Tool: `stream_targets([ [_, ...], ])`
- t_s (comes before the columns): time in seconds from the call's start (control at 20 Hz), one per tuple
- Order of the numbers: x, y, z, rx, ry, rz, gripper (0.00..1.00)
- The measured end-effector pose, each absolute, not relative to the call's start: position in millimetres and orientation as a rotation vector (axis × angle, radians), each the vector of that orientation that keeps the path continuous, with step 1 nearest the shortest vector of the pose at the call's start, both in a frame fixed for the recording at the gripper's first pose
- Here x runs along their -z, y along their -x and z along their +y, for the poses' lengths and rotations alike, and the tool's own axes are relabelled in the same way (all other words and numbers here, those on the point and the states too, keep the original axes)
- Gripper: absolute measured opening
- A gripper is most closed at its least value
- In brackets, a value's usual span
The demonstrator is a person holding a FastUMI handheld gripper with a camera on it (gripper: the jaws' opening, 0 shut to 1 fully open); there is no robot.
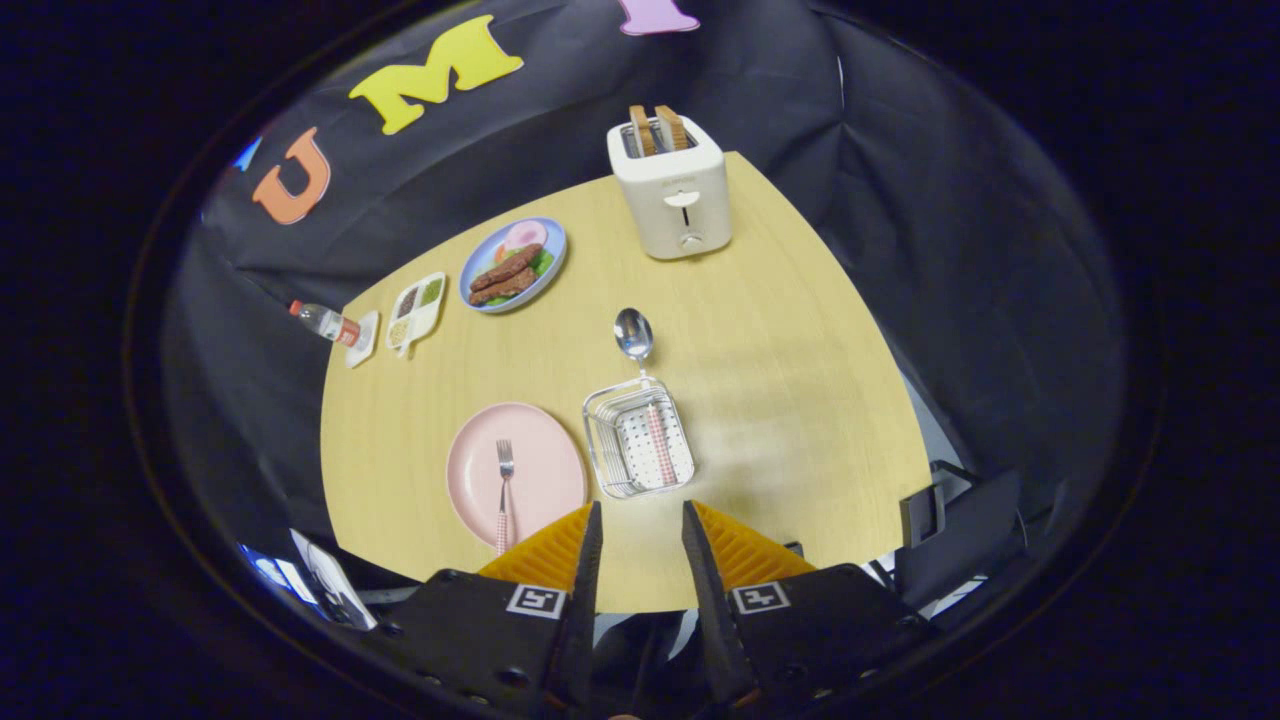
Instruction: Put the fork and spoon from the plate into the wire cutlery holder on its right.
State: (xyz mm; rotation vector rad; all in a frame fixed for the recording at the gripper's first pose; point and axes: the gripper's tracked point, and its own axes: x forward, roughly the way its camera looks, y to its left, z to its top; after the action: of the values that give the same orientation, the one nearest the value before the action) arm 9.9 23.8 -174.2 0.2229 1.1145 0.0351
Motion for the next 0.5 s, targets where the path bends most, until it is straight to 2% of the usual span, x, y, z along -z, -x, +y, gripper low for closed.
stream_targets([
  [0.2,176,-3,55,-0.081,-0.162,1.093,0.71],
  [0.5,226,13,149,-0.186,-0.095,1.161,0.72],
])
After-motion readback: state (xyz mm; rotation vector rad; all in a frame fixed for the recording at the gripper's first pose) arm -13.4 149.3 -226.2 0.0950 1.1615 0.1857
